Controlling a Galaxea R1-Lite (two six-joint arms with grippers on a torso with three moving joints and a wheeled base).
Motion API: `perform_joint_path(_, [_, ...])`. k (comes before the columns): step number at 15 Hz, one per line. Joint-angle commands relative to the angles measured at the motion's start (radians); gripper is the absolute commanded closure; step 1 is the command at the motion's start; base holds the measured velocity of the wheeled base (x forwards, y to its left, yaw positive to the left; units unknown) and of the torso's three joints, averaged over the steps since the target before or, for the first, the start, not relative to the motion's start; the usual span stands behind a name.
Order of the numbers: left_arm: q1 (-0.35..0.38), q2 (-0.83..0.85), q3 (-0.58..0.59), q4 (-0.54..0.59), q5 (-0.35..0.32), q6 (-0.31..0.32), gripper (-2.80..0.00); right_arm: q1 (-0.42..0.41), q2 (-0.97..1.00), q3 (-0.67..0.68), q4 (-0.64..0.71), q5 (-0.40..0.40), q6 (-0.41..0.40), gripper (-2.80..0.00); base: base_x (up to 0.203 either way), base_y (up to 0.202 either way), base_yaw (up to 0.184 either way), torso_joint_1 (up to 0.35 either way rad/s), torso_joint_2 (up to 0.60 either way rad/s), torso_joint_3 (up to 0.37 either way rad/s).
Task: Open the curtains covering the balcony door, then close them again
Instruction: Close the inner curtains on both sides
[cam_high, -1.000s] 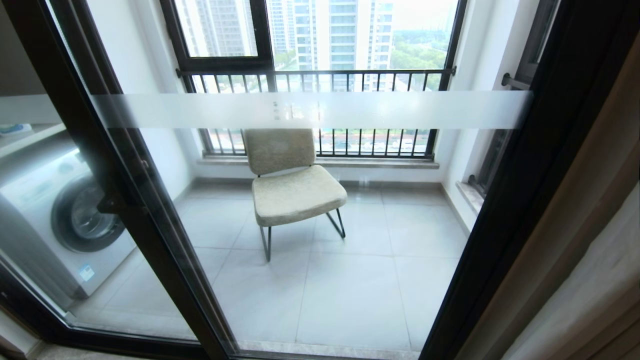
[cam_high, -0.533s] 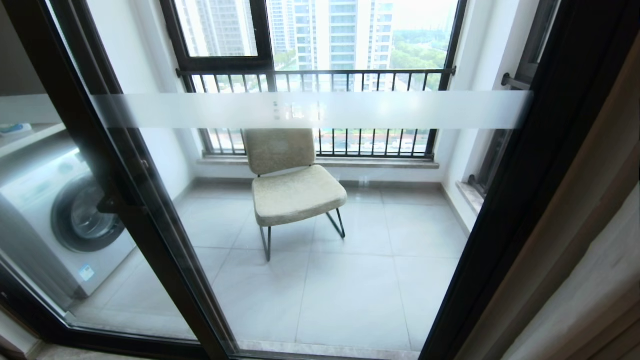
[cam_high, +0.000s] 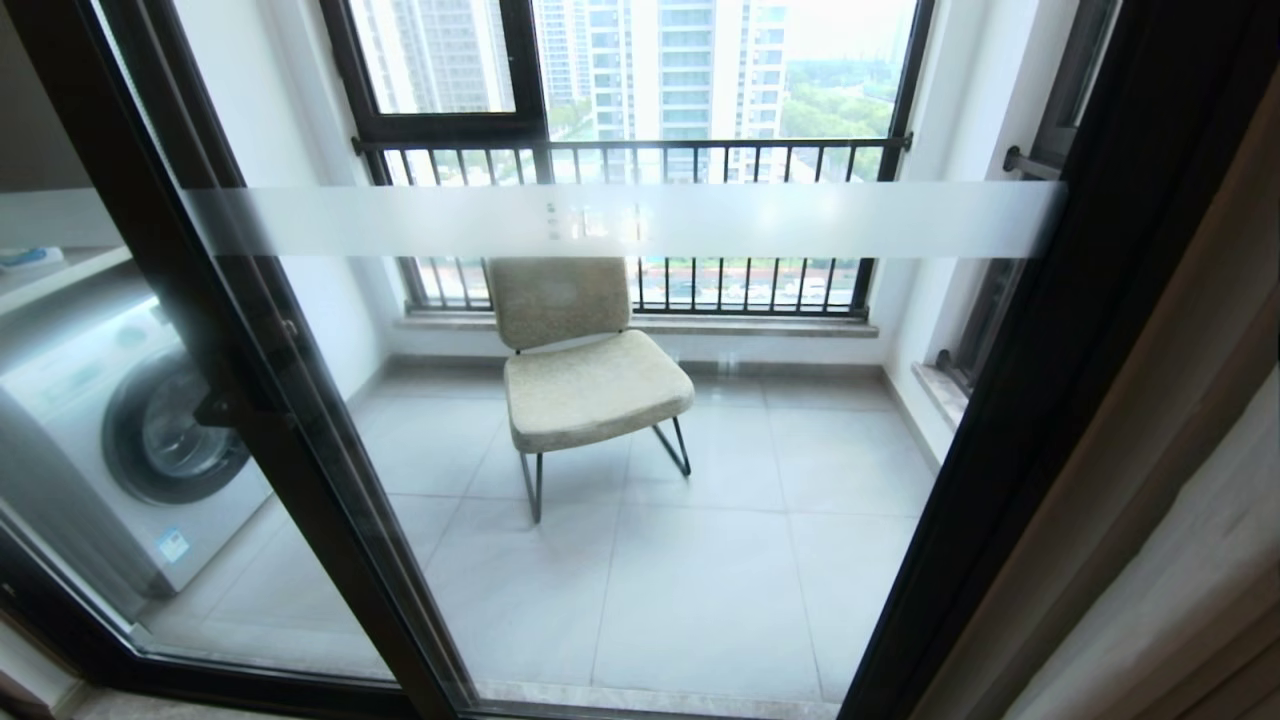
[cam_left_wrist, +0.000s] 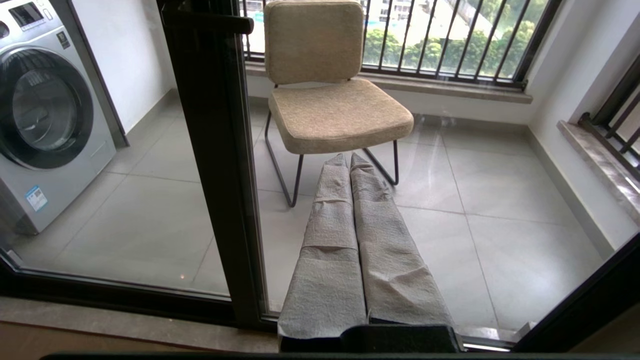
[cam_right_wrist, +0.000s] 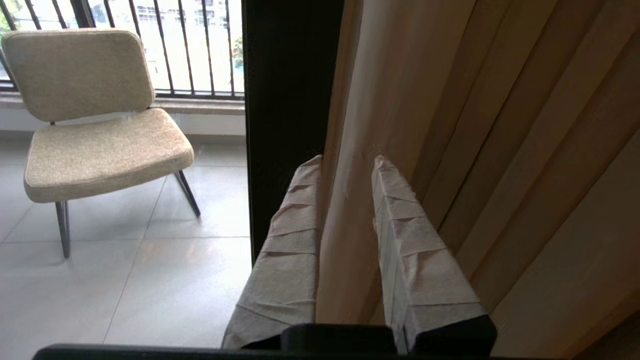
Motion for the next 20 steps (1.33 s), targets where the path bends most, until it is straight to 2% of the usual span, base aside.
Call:
perform_joint_path(1, [0.000,0.000,0.000,0.000,0.000,-0.001,0.00,-0.008,0.060,-0.019,-0.030,0.002,0.005,-2.80,0.000,0.000,0.000,0.000,0.00,0.000])
perform_joint_path(7, [0.000,0.000,0.000,0.000,0.000,-0.001,0.00,-0.014,0.214,-0.092,-0.170,0.033,0.010,-2.80,0.000,0.000,0.000,0.000,0.00,0.000])
perform_joint_path(20, [0.000,0.000,0.000,0.000,0.000,-0.001,0.00,-0.014,0.524,-0.356,-0.345,0.032,0.040,-2.80,0.000,0.000,0.000,0.000,0.00,0.000])
